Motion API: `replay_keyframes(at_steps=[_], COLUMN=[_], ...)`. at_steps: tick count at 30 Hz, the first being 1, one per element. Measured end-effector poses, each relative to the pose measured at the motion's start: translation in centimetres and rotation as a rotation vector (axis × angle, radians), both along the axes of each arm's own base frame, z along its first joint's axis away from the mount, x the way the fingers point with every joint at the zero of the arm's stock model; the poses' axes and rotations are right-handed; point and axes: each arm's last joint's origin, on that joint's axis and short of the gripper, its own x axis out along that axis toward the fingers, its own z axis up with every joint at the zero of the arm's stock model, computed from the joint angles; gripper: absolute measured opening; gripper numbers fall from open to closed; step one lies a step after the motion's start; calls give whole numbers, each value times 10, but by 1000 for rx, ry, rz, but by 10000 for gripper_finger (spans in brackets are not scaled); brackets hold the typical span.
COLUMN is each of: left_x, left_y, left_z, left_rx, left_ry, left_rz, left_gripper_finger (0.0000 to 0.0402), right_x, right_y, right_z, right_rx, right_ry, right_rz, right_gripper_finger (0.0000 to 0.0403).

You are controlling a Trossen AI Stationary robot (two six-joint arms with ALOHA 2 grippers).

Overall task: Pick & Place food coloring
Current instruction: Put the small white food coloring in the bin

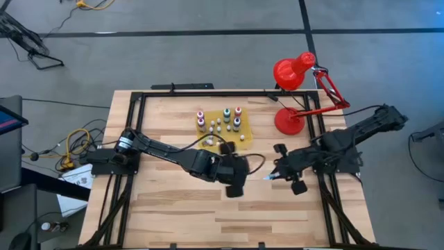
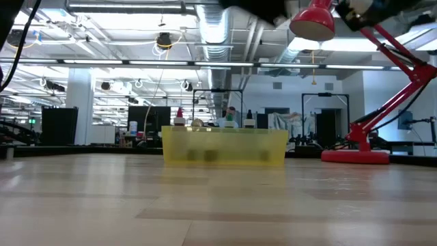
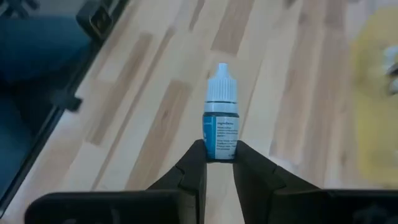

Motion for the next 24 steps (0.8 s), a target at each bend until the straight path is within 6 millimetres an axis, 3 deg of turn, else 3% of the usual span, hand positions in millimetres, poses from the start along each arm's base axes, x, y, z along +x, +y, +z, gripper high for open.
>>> replay_keyframes(at_steps=[8,24], left_x=[25,29], left_y=[-8,-10], left_z=[26,33], left_rx=[122,133], left_ry=[-294,-362], left_rz=[-212,-293], left_gripper_finger=[169,233], right_x=[-22,-17], right_y=[3,2], right_z=[18,23], right_rx=[-48,-164], right_ry=[-133,-250], right_rz=[-11,-125], right_gripper_finger=[56,57])
